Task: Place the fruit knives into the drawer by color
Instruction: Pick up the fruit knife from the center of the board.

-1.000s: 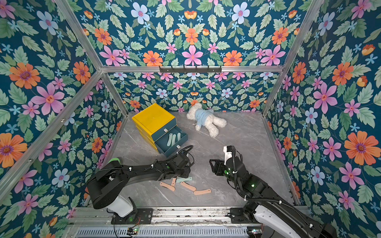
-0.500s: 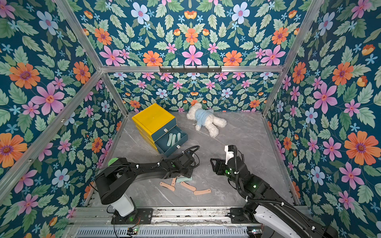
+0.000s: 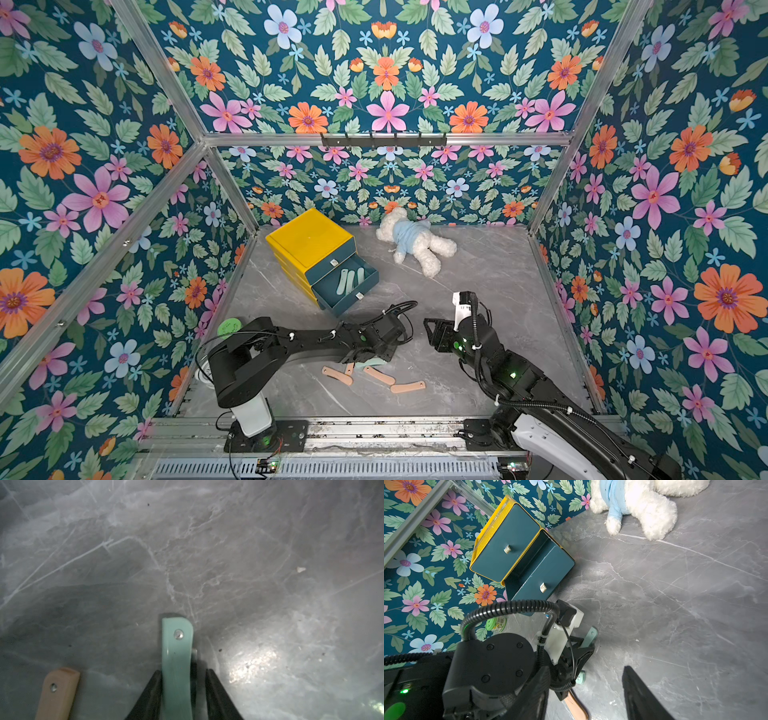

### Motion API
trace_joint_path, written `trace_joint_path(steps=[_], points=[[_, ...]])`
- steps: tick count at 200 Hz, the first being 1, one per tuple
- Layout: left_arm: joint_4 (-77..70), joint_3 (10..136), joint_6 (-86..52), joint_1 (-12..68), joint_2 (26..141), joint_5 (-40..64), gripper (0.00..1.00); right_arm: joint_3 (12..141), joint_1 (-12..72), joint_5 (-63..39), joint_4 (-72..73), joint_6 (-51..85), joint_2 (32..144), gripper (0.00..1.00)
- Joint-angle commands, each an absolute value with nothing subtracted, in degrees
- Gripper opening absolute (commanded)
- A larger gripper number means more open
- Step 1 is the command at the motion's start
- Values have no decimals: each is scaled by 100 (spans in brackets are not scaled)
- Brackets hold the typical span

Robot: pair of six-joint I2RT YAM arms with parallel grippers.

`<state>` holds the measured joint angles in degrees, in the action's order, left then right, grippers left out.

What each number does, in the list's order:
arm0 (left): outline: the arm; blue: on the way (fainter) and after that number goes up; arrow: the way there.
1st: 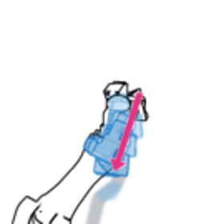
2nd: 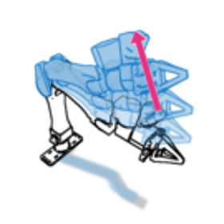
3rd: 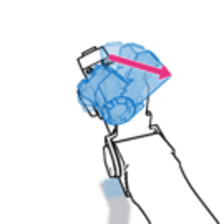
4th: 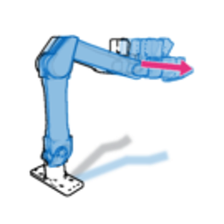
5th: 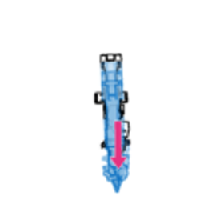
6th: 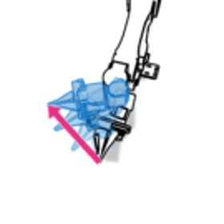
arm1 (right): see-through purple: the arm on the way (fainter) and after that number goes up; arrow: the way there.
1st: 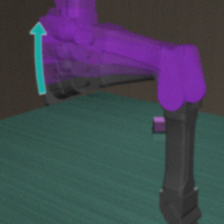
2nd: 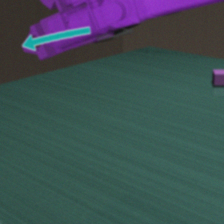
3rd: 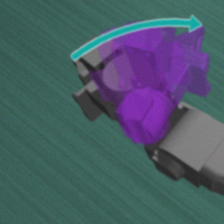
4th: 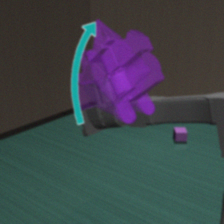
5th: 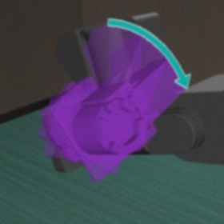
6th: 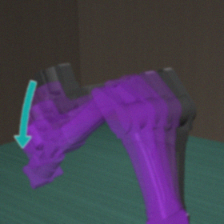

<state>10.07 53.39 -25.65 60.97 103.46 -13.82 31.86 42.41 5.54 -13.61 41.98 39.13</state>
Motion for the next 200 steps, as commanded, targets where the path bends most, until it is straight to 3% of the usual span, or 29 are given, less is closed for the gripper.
trace_joint_path(steps=[1, 47, 139, 200], points=[[2172, 5222, -2496, 6104, 10607, -1328, 32, 3226, 4246, 628, -1286, 4228, 3890, 58], [1979, 5186, -2519, 6117, 10477, -1484, 22, 3209, 4246, 678, -1285, 4243, 3855, 58], [1945, 6458, -2346, 6059, 9108, -1702, 23, 3300, 4246, 757, -1398, 4291, 3876, 58], [2400, 6748, -1840, 4821, 7899, -2519, 25, 3296, 4250, 713, -1275, 4316, 3978, 58]])
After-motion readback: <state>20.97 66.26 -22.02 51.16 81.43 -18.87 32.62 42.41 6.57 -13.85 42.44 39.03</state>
